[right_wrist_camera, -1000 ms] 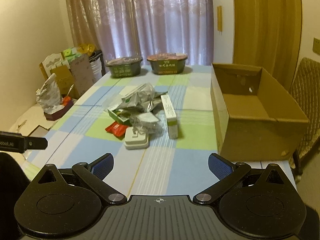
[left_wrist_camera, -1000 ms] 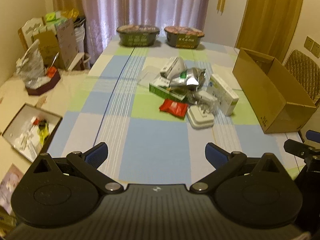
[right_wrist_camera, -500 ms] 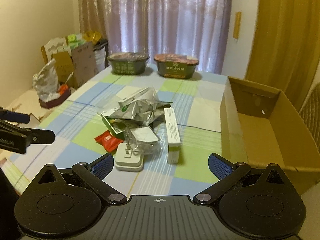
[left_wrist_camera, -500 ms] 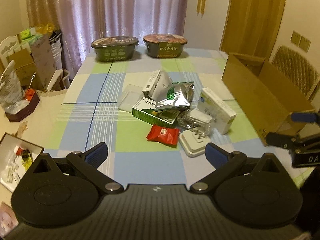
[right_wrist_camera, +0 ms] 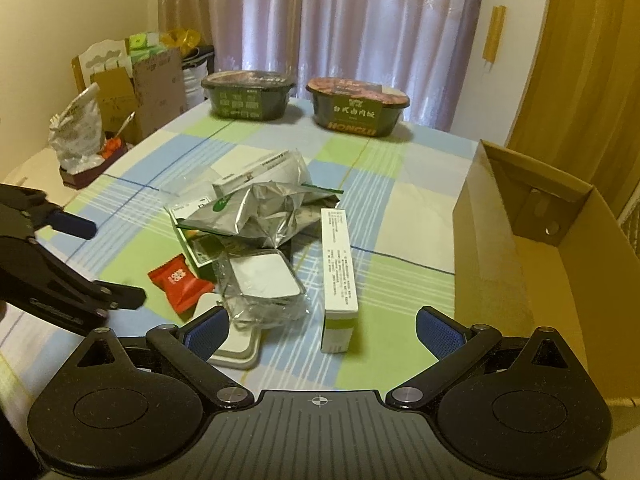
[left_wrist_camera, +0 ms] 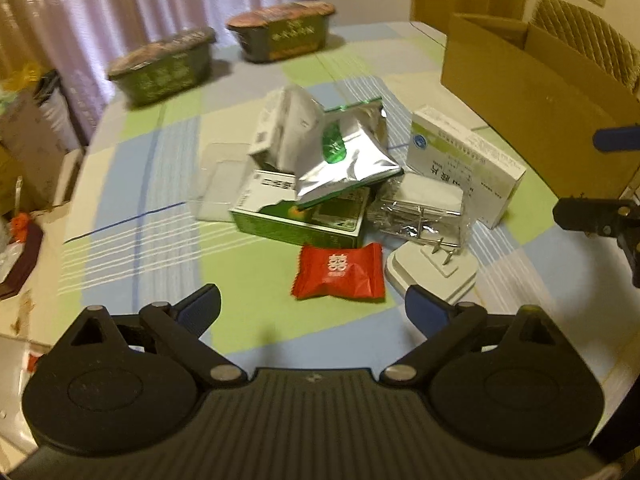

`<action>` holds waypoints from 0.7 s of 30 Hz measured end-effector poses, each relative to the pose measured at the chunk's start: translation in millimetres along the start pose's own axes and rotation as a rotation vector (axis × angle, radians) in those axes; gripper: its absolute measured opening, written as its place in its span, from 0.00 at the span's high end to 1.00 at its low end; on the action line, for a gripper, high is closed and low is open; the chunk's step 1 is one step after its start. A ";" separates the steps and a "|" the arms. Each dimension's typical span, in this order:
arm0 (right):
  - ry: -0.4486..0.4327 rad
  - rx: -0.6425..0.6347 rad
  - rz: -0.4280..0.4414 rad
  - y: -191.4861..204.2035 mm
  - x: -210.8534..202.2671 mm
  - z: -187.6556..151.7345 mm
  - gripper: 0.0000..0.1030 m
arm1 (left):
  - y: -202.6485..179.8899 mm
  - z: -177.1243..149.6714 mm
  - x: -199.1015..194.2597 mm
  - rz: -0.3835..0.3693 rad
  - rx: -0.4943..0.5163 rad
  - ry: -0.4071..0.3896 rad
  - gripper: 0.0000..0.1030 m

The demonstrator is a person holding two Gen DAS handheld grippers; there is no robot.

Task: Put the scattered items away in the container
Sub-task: 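Grasp the red candy packet with the left tool while the right tool grasps the white medicine box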

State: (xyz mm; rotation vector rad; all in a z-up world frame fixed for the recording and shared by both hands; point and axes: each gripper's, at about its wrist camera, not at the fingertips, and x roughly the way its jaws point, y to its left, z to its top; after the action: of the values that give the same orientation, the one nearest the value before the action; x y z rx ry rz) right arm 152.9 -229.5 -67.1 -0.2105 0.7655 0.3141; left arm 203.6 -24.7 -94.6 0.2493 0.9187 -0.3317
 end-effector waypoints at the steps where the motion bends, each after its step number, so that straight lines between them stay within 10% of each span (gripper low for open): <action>1: 0.004 -0.008 0.002 0.0 3.7 1.2 0.00 | -0.5 1.2 7.2 -0.002 0.010 0.004 0.06; 13: 0.011 -0.072 -0.002 -8.1 36.5 16.5 0.00 | 0.3 7.2 65.7 -0.069 0.056 0.053 0.20; 21: 0.021 -0.115 0.005 -9.8 52.8 27.8 0.00 | -7.4 7.2 65.4 -0.100 0.089 0.070 0.54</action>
State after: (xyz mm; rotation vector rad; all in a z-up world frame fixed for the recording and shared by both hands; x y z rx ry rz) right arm 210.1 -219.7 -84.1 -0.3210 0.7698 0.3617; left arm 242.8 -45.3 -143.8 0.2988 0.9885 -0.4592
